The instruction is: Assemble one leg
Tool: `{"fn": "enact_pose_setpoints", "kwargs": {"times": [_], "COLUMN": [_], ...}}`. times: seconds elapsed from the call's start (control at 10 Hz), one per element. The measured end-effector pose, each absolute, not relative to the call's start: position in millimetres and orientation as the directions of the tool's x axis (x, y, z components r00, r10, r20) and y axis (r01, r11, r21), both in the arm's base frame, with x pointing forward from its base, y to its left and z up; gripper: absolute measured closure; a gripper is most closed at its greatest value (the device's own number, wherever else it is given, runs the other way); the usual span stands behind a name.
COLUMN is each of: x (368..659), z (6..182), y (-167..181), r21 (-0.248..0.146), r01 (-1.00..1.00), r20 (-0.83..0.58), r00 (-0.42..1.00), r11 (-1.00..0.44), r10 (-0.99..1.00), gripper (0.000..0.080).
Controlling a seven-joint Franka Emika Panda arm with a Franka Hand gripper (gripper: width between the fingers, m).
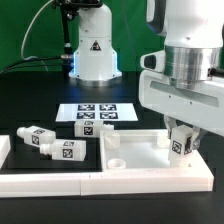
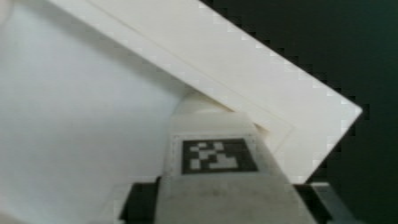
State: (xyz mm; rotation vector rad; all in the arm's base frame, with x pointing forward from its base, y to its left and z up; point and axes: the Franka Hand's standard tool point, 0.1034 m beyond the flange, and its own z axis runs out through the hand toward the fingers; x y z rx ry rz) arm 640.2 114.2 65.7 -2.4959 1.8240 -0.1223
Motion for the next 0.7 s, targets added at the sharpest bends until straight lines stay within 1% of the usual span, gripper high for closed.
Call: {"fn": "enact_pose_setpoints", "kwargs": {"times": [0.2, 0.3, 0.4, 0.5, 0.6, 0.7], "x": [640.0, 639.9, 639.9, 639.7, 639.4, 639.5], "z": [65.0, 65.1, 65.2, 64.6, 63.8, 63.7], "y": [114.7, 115.0, 115.0, 115.8, 115.9, 115.4], "r21": [-0.142, -0.156, -0.152, -0.150, -0.152, -0.158], "r01": [-0.989, -0.970, -0.961, -0.959, -0.966, -0.979], "r20": [-0.031, -0.071, -0.083, -0.086, -0.081, -0.068], "r00": [-0.043, -0.180, -0.223, -0.231, -0.200, -0.120], "r11": [0.047, 0.189, 0.233, 0.242, 0.210, 0.130], "r10": [-0.999, -0.981, -0.971, -0.969, -0.976, -0.990], "gripper": [0.0512, 0.0512, 0.0512, 0.0436, 0.0300, 0.0300]}}
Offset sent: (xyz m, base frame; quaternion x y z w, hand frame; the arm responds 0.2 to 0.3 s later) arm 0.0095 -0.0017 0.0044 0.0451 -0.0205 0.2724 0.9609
